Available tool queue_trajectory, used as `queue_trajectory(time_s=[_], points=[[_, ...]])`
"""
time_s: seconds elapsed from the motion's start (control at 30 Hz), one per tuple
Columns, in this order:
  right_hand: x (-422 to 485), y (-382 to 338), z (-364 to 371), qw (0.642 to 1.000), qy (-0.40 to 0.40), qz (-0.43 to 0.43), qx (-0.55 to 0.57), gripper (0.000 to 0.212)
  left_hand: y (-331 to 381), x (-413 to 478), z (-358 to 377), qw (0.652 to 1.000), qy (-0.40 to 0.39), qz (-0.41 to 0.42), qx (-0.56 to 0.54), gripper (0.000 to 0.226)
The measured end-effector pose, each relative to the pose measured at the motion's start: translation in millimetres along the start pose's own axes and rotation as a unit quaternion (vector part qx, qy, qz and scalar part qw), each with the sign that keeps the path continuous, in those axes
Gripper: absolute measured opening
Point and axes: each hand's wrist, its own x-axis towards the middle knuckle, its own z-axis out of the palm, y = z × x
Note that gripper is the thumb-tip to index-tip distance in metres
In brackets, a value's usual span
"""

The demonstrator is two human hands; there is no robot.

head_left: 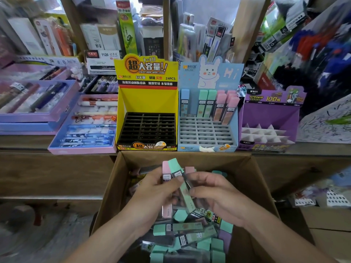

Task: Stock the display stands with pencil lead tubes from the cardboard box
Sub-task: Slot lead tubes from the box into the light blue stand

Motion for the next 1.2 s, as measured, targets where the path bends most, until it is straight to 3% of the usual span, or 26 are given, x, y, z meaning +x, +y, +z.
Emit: queue_trajectory(time_s=[0.2, 0.4, 0.6, 0.8, 1.07, 1.2], points=[[1, -4, 1, 0.999, -0.023, 0.018, 0.035, 0.033, -4, 1, -5, 0.999, 0.017, -0.030, -0.033, 0.020], [3, -10, -5, 0.997, 0.017, -0.003, 0.073, 0.036, -3, 6, -19, 0.995, 0.062, -0.028, -0.069, 0.020], [1, -14, -7, 0.998, 0.041, -0.039, 0.022, 0.030, -5, 10, -27, 0.994, 0.090, -0.033, -0.059, 0.025], [0, -21, -11, 0.989, 0.061, -0.128, -0.040, 0.026, 5, 7, -26, 0.995, 0.094, -0.003, -0.045, 0.022], [-2, -59, -12, 0.956, 0.128, -0.211, -0.160, 0.018, 10, 5, -19, 0.995, 0.094, 0.006, -0.036, 0.022], [4, -79, -16, 0.921, 0.185, -0.252, -0.234, 0.007, 12, 5, -19, 0.995, 0.093, 0.006, -0.045, 0.021]])
